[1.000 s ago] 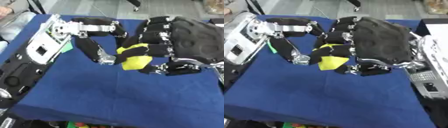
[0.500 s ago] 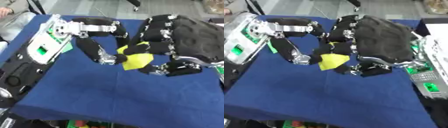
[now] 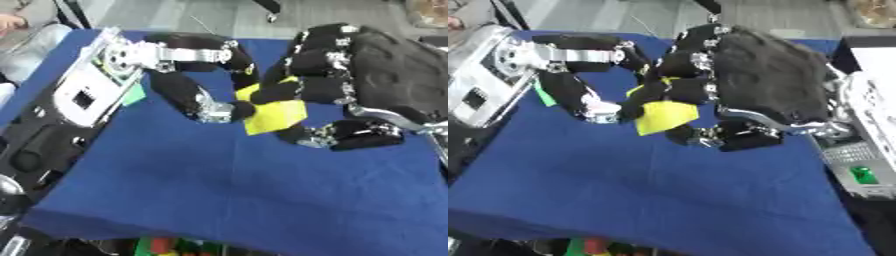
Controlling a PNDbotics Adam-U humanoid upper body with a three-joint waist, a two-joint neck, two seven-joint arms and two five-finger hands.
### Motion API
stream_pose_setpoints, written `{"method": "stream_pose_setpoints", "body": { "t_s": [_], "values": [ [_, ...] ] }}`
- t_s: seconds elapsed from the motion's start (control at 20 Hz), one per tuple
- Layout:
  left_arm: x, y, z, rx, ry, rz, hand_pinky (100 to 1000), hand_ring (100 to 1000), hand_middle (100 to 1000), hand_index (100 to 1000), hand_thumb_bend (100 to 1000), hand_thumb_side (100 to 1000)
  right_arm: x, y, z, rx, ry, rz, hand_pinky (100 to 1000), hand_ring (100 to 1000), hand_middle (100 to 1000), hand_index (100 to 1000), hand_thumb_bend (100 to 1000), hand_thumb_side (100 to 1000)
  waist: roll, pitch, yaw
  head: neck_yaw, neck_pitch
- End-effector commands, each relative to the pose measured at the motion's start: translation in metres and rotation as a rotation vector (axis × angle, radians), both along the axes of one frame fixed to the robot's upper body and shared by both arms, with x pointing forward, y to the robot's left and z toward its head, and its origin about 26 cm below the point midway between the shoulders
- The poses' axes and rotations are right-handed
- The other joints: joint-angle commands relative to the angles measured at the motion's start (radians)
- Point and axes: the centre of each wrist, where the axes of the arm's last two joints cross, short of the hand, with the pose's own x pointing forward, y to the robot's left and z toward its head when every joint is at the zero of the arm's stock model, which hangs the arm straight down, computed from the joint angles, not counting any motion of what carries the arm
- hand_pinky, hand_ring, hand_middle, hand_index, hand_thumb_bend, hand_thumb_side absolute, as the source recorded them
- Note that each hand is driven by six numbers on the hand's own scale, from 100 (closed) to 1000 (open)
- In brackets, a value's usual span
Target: Pick up the objects with one hand, pass them to the other hand, and then place them into the box on the other side of the table.
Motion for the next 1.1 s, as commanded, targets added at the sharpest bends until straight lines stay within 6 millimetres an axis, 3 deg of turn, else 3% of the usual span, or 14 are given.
{"method": "stream_pose_setpoints", "body": {
  "t_s": [0.05,0.35,1.1],
  "values": [
    [0.001,0.004,0.006,-0.013,0.003,0.017,713,607,547,726,211,842,-0.003,-0.002,0.009,0.025,-0.033,0.013,589,575,570,792,256,100,-0.001,-0.010,0.001,0.003,0.005],
    [0.004,0.014,0.004,-0.061,0.056,0.052,723,634,589,757,302,998,-0.003,-0.005,0.010,0.052,-0.038,0.013,579,570,565,789,259,100,-0.003,-0.010,0.001,0.000,0.005],
    [0.004,0.039,0.007,-0.185,0.163,0.075,735,654,619,771,315,1000,0.000,-0.015,0.014,0.093,-0.067,-0.010,573,566,562,782,292,100,-0.009,-0.012,0.003,-0.007,0.005]
  ]
}}
